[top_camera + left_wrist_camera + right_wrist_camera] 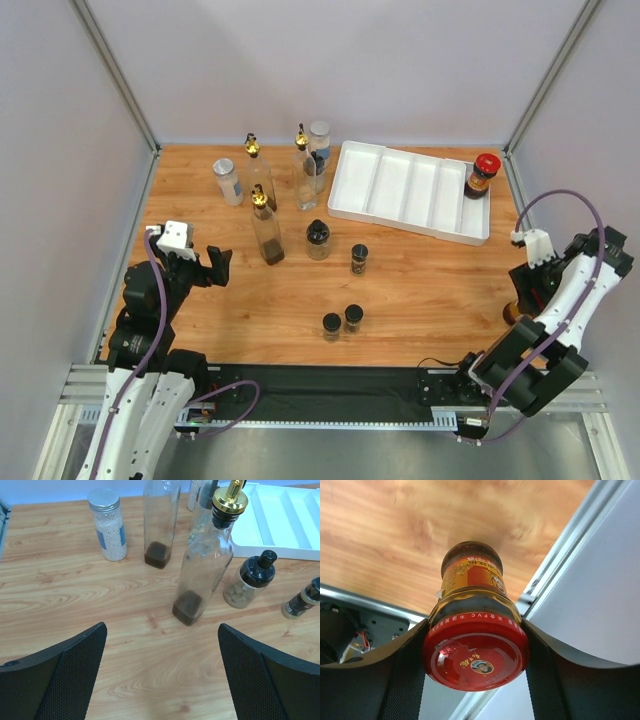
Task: Organize the condiment bottles
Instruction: Pick up the bottle from the center of the board.
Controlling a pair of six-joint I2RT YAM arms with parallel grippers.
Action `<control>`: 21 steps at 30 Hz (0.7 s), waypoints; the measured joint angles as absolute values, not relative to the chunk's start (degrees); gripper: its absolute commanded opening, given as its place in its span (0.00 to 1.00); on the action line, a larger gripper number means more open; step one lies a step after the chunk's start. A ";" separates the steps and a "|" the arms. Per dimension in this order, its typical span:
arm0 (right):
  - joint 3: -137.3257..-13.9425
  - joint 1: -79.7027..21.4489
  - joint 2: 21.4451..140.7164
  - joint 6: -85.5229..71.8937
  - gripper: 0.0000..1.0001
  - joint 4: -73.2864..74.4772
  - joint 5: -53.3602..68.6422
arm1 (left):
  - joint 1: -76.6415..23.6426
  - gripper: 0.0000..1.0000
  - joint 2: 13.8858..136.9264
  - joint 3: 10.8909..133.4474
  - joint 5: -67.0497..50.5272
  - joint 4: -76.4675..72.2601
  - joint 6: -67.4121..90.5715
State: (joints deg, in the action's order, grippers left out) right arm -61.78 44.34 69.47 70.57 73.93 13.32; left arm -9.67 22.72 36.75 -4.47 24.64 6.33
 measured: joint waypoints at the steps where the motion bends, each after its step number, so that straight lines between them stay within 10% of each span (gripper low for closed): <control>1: -63.70 44.34 70.32 69.91 0.09 74.17 14.74 | -9.67 1.00 22.72 36.75 -4.47 24.62 6.33; 21: -88.88 32.42 88.25 43.68 0.05 63.90 26.46 | -9.67 1.00 22.72 36.75 -4.49 24.62 6.33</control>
